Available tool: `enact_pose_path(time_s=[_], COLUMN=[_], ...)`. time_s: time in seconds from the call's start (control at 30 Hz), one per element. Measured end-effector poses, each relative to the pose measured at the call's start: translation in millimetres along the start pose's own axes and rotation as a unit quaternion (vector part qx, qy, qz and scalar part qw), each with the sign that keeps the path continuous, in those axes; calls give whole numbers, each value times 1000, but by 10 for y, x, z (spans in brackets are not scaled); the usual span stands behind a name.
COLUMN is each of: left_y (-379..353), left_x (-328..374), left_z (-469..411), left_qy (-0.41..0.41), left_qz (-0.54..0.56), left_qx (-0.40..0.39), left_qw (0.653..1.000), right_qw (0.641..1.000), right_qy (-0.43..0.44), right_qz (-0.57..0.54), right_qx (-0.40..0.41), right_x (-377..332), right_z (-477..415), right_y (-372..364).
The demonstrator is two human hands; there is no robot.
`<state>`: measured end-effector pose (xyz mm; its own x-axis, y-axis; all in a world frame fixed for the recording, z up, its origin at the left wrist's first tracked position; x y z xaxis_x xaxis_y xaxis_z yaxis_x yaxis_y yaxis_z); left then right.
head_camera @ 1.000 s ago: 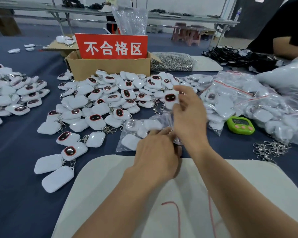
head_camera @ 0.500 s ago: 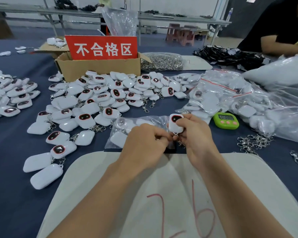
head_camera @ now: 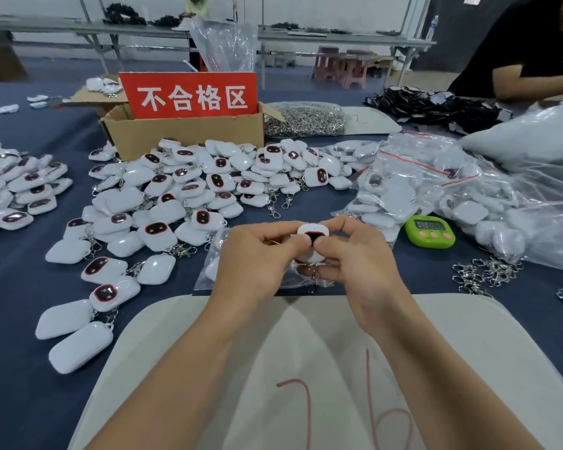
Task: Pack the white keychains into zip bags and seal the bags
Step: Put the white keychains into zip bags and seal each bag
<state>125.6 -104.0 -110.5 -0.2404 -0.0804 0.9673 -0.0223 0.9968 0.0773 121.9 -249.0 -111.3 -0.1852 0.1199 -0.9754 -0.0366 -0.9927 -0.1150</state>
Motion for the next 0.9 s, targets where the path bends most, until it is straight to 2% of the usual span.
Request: enact_pose_path(time_s=[0.33,0.6,0.77,0.9], left_y=[-7,36,21,21], left_x=[23,28,-17,-36], left_z=[20,28,24,11], left_qy=[11,-2,21,32], left_qz=[-40,-105,-62,-60], left_qx=[17,67,25,28], left_qw=[999,992,998,997], right_qw=[1000,998,996,994], right_qy=[10,11,7,31], right_qz=[14,53,86,103], right_qx=[-8,-25,-22,-15], right_x=[-19,8,33,18], right_z=[14,29,28,45], right_y=[-9,-60,-26,-17])
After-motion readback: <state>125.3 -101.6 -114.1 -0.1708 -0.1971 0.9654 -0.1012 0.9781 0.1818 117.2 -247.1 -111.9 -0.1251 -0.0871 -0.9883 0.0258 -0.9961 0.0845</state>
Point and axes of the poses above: each hand's wrist, its own z-axis away from the middle knuckle, its own y-axis out of the back of the hand, x = y × z, the point moved 3 cm from there along -z, towards the middle knuckle, and after that the axes turned 6 degrees about -y, right-handed, at the moved point
